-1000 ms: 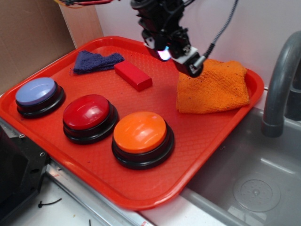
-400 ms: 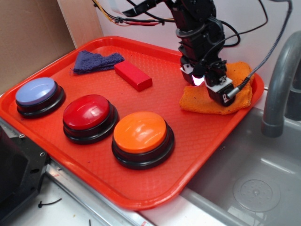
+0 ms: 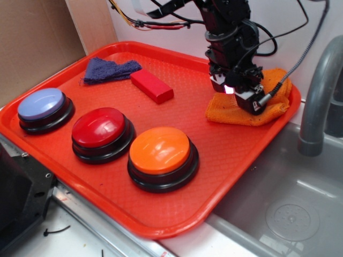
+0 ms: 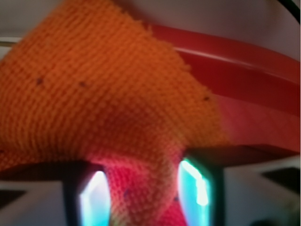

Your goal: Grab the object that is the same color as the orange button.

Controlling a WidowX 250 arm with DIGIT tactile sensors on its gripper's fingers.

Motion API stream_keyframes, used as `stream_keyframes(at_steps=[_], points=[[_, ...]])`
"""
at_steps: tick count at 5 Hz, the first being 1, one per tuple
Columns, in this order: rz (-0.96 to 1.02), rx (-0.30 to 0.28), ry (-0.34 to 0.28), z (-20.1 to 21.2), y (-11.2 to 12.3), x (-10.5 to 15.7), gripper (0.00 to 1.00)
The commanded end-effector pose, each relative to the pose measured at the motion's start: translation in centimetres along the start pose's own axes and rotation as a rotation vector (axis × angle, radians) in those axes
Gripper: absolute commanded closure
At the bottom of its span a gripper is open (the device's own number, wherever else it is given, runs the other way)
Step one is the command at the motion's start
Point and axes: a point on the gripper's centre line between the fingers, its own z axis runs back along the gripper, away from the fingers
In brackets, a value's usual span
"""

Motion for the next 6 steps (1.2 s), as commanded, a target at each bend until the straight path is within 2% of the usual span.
stream_keyframes(at_steps=[1, 2, 3, 5, 6], points=[[0.045, 0.042, 0.018, 2.3, 0.3, 0.2, 1.0], [0.047, 0.106, 0.093, 4.9, 1.8, 0.0, 1.0], [0.158, 0.194, 0.121, 8.9, 3.8, -1.0, 1.0], [0.442, 0.191, 0.073, 17.4, 6.6, -4.6, 1.0], [0.524, 0.218, 0.036, 20.6, 7.3, -6.4, 1.0]])
